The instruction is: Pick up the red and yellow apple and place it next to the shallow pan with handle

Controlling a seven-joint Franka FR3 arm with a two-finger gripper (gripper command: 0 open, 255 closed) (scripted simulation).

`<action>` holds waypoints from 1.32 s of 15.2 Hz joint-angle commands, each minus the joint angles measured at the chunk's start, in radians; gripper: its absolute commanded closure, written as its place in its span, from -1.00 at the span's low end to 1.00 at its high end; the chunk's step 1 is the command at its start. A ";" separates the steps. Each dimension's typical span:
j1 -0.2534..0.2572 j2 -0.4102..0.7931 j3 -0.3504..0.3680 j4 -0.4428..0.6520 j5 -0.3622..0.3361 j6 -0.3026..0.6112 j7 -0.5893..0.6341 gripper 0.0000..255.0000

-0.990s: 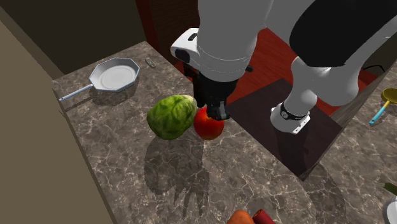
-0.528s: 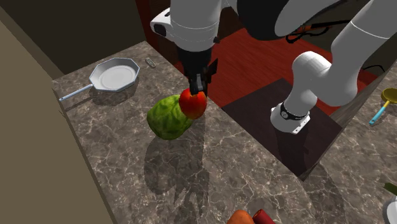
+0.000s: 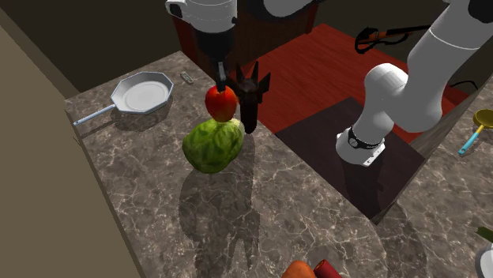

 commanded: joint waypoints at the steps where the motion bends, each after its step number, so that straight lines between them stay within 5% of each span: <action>1: -0.022 0.032 -0.026 0.039 0.005 -0.004 -0.050 1.00; 10: -0.135 0.241 -0.121 0.296 0.061 -0.045 -0.261 1.00; 18: -0.282 0.516 -0.163 0.684 0.152 -0.160 -0.421 1.00; 20: -0.277 0.502 -0.162 0.634 0.147 -0.124 -0.420 1.00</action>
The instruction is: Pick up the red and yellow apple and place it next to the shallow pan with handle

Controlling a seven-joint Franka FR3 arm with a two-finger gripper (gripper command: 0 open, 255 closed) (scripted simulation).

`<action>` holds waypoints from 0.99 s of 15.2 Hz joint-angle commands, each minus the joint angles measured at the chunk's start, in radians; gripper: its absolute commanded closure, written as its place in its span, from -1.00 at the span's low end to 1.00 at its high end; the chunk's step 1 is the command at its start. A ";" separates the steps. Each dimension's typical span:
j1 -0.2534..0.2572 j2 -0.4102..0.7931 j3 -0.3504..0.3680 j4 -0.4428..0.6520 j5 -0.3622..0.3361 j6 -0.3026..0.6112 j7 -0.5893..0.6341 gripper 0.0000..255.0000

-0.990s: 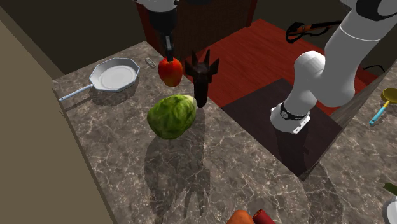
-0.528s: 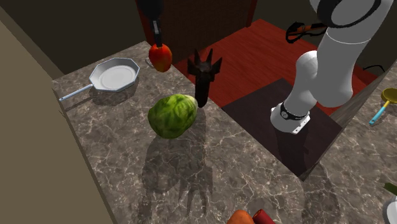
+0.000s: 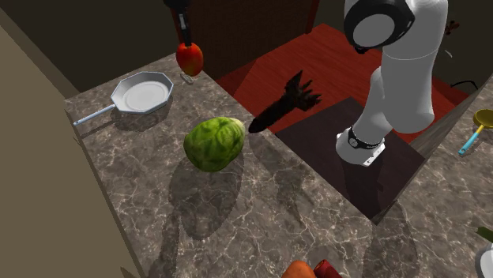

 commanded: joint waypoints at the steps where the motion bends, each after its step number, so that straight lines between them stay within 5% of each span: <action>1: 0.002 -0.005 0.000 -0.033 -0.001 0.030 -0.002 1.00; 15: 0.023 -0.043 0.002 -0.281 -0.011 0.239 0.004 1.00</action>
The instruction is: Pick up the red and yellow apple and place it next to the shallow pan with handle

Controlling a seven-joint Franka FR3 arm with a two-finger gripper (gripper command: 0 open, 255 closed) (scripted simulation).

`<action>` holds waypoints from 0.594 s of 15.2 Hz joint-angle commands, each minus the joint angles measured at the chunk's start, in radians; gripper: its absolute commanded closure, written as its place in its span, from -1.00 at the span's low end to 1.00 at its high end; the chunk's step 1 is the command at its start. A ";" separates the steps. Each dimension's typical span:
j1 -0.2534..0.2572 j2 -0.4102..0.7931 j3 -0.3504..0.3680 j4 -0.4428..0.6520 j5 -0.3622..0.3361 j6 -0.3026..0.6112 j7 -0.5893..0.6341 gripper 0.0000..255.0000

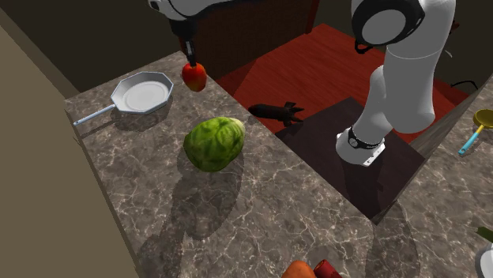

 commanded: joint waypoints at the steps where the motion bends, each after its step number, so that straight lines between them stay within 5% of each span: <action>1: 0.002 -0.001 0.001 -0.028 0.000 0.027 0.001 1.00; 9: 0.006 0.007 0.003 -0.124 0.003 0.131 0.001 1.00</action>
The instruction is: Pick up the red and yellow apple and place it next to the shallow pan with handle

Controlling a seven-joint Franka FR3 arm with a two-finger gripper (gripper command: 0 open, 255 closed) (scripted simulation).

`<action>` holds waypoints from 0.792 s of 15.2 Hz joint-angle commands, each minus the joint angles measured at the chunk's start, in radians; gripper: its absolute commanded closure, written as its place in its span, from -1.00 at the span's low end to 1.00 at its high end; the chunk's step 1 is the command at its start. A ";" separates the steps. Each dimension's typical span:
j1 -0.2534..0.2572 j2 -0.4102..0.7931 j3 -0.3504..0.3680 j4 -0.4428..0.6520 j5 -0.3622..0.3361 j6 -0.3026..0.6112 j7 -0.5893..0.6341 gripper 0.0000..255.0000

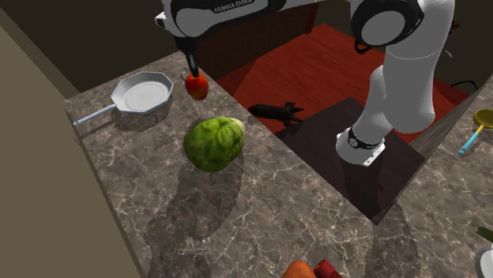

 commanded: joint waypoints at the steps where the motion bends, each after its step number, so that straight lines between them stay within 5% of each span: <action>1: 0.001 0.003 0.001 -0.024 0.001 0.028 0.000 1.00; 12: 0.001 0.023 0.004 -0.087 0.007 0.110 -0.002 1.00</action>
